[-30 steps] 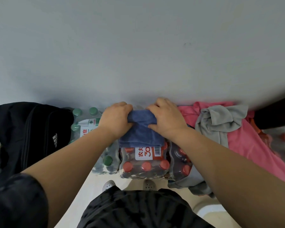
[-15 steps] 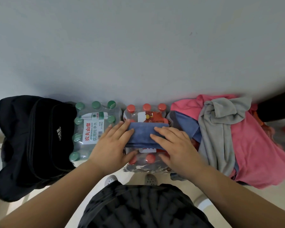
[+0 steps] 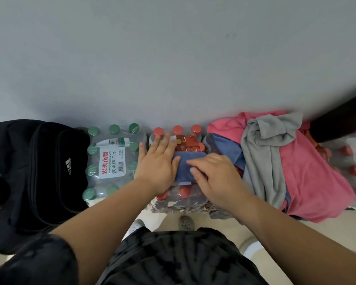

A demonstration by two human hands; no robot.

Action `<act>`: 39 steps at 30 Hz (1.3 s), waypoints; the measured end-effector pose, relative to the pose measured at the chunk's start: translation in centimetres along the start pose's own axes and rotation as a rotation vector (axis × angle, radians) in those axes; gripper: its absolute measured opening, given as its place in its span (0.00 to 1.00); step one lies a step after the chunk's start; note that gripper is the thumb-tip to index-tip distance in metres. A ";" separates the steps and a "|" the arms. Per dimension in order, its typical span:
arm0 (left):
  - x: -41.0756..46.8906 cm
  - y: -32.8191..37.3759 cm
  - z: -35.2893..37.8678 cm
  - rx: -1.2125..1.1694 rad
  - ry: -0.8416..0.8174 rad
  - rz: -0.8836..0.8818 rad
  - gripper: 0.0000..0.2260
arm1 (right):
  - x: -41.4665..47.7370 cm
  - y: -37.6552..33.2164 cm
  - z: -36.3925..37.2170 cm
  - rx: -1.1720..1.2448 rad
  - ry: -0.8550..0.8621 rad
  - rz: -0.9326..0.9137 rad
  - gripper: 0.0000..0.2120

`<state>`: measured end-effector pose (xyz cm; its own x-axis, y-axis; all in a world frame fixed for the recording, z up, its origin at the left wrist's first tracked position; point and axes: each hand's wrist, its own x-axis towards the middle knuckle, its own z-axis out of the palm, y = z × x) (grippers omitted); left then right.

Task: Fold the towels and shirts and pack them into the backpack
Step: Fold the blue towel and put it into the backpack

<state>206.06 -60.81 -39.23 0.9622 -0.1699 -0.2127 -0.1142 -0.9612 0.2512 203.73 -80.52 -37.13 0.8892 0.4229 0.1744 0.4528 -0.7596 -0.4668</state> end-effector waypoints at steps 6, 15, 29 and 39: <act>-0.1 -0.6 1.6 -0.007 0.075 -0.002 0.30 | 4.4 0.7 2.7 -0.237 -0.159 0.183 0.30; -0.1 -1.9 2.4 -0.169 0.130 0.039 0.31 | 4.1 2.2 4.4 -0.279 -0.225 0.161 0.31; -2.2 -1.2 -3.3 -0.066 0.006 0.166 0.35 | 2.6 3.8 0.6 0.209 -0.285 -0.017 0.38; -7.5 -3.5 -10.7 -0.660 -0.146 0.017 0.38 | 7.5 -4.4 -2.5 0.820 -0.201 0.051 0.39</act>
<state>201.85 -53.86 -28.37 0.9131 -0.2564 -0.3172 0.0900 -0.6319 0.7698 208.56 -75.30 -31.59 0.8436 0.5368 0.0143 0.1526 -0.2141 -0.9648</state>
